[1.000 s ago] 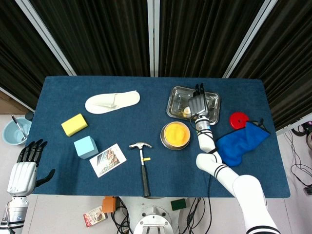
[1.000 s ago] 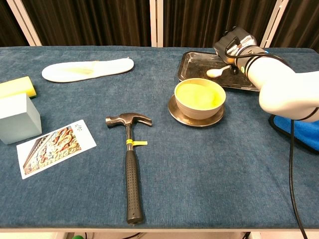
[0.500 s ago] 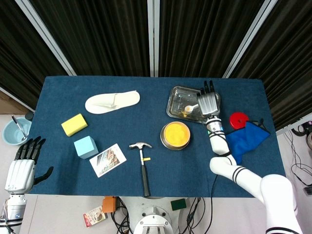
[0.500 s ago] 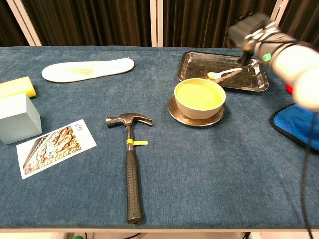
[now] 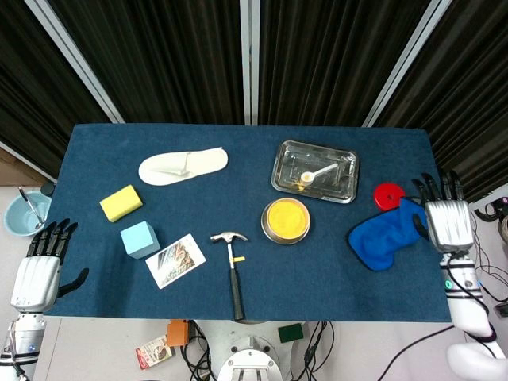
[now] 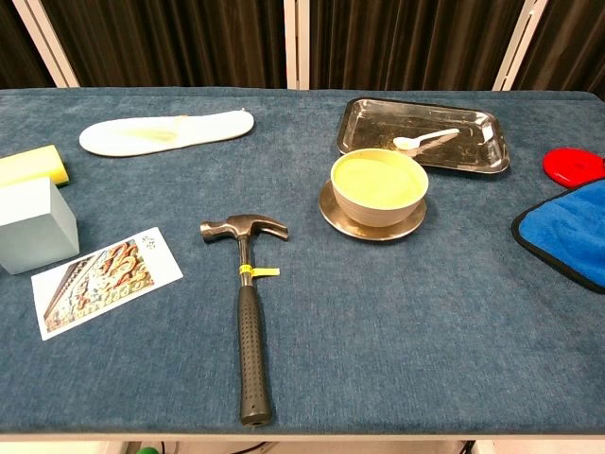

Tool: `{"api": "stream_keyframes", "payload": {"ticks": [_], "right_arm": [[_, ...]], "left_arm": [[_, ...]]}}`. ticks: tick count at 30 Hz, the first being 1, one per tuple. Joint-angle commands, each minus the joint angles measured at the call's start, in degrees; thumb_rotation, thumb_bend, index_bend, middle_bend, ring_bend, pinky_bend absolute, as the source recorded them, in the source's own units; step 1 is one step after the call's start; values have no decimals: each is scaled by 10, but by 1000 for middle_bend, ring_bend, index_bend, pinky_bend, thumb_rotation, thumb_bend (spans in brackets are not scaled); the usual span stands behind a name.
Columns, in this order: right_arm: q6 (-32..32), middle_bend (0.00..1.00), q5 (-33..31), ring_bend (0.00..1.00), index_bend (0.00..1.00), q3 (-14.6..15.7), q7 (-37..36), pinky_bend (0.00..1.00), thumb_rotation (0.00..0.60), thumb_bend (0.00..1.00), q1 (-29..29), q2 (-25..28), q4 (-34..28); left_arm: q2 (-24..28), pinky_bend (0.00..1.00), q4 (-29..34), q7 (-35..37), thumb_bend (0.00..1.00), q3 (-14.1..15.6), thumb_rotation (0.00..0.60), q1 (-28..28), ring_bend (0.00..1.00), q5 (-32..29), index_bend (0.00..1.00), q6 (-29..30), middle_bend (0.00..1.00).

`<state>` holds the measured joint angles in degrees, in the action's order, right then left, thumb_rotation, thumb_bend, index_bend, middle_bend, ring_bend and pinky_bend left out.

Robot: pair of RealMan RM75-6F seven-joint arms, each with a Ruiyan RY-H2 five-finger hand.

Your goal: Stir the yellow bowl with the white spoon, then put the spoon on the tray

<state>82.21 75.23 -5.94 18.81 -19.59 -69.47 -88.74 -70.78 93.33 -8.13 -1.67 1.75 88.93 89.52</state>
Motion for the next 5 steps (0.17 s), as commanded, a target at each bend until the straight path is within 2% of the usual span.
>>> {"api": "stream_keyframes", "payload": {"ticks": [1,5], "right_arm": [[51,93,58,0,172,47,-68,0,600,325,60,8,11],[66,71,77,0,144,70,-105,0,600,330,92,-4,24]], "left_arm": [[0,112,2,-7,207,2,600,-3,13,3,94,5,45],[-1,112,4,-12,206,6,600,-7,13,3,94,9,46]]}}
